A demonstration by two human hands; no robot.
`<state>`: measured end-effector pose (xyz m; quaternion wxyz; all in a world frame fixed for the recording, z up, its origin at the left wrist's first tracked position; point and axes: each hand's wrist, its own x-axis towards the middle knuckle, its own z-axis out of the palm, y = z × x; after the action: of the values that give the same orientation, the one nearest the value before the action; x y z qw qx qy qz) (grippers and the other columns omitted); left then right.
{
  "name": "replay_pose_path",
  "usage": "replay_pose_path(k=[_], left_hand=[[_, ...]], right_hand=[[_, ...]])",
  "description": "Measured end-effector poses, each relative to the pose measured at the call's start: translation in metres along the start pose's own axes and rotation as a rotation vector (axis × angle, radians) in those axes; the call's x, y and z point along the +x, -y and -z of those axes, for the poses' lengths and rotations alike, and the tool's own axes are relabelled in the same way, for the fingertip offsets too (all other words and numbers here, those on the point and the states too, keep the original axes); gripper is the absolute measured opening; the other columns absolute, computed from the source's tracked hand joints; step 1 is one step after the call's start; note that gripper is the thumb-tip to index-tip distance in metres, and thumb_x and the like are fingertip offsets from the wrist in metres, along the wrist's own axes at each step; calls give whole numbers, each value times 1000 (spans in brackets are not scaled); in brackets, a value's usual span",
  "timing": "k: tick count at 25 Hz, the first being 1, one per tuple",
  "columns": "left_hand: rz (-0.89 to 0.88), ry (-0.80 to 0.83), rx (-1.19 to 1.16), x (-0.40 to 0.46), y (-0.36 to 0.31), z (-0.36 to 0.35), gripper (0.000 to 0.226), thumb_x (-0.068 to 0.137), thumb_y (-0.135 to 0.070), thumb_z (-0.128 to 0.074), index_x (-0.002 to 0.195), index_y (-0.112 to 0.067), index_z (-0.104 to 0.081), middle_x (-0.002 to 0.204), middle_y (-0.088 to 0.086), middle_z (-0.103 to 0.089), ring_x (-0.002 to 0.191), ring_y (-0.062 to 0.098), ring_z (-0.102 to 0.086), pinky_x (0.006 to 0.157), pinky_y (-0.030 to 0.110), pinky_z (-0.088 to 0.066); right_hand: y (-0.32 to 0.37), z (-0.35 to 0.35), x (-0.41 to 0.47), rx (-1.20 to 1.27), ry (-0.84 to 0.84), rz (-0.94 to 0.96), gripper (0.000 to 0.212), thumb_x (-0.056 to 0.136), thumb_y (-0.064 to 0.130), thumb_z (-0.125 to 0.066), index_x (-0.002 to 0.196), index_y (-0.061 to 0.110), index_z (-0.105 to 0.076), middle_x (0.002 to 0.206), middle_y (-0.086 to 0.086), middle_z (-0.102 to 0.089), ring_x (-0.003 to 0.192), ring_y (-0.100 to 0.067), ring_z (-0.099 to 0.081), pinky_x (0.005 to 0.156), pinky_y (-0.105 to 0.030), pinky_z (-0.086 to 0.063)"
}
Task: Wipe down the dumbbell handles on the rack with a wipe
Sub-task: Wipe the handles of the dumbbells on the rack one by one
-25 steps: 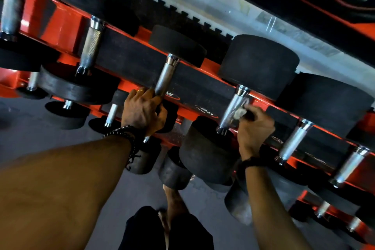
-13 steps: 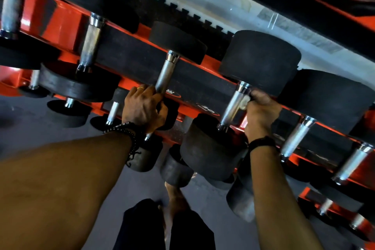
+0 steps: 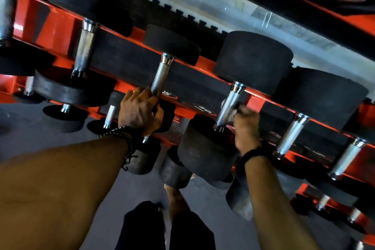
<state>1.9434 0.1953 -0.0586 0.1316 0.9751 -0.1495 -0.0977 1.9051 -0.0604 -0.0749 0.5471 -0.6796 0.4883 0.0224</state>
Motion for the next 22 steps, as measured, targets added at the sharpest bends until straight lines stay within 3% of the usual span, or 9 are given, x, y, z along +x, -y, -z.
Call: replay_pose_path(k=[2,4,7,9,12,14,16,20,22], left_hand=[[5,17,15,0,1,1,30,75,-28,-48,69,-7,-69,72,12,-60,70,36,-57,66,39,-45],[4,22,14,0,1,0,30,75,-29,-48,70,-7,-69,72,12,-60,71,35,-57,67,39,-45],[-1,15,15,1,2,-2,29,75,-28,-48,69,-7,-68,72,12,-60,70,35,-58,66,39,-45],[-9,33,11,2,2,-2,28,75,-27,-49,68,-7,-67,71,12,-60,69,35,-57,65,39,-45],[-8,29,19,0,2,-1,29,75,-28,-49,69,-7,-68,71,12,-60,70,35,-57,66,39,-44],[-16,19,18,0,2,-2,30,76,-29,-48,69,-8,-68,72,11,-60,71,34,-58,66,39,-45],[-18,31,11,0,3,-2,29,76,-29,-47,68,-8,-67,72,11,-60,71,34,-58,66,39,-45],[-14,26,12,-1,2,-3,30,77,-28,-47,70,-7,-67,73,12,-60,71,35,-57,66,41,-46],[-17,32,23,-1,2,-2,30,77,-28,-47,70,-7,-68,74,13,-61,72,35,-57,66,41,-46]], right_hand=[[-18,8,-14,-111,107,-34,22,76,-8,-51,77,3,-71,87,-9,-67,78,-20,-61,70,-31,-47],[-12,11,-13,-57,45,-30,31,77,-12,-53,66,11,-71,75,-8,-64,73,-20,-58,68,-36,-50],[15,-3,-17,124,-70,172,25,77,-11,-56,81,5,-74,85,-21,-71,79,-21,-64,77,-36,-56],[27,-16,-13,189,-87,199,23,77,-19,-52,86,-4,-67,90,-20,-70,81,-18,-66,80,-31,-56],[40,-19,-13,252,0,16,21,79,-17,-55,84,3,-59,92,-12,-64,77,-12,-62,77,-26,-50],[35,-17,-30,32,11,-25,26,79,-2,-64,103,4,-59,101,-7,-65,85,-17,-62,74,-28,-50],[35,-16,-33,-170,-5,17,38,75,10,-73,108,5,-56,102,-6,-64,86,-21,-62,72,-32,-52],[53,-5,-1,69,182,-195,65,60,17,-86,116,1,-56,97,-5,-69,84,-16,-66,80,-36,-53],[47,-5,-7,50,189,-141,63,64,20,-88,114,1,-55,101,-5,-66,88,-12,-63,82,-30,-52]])
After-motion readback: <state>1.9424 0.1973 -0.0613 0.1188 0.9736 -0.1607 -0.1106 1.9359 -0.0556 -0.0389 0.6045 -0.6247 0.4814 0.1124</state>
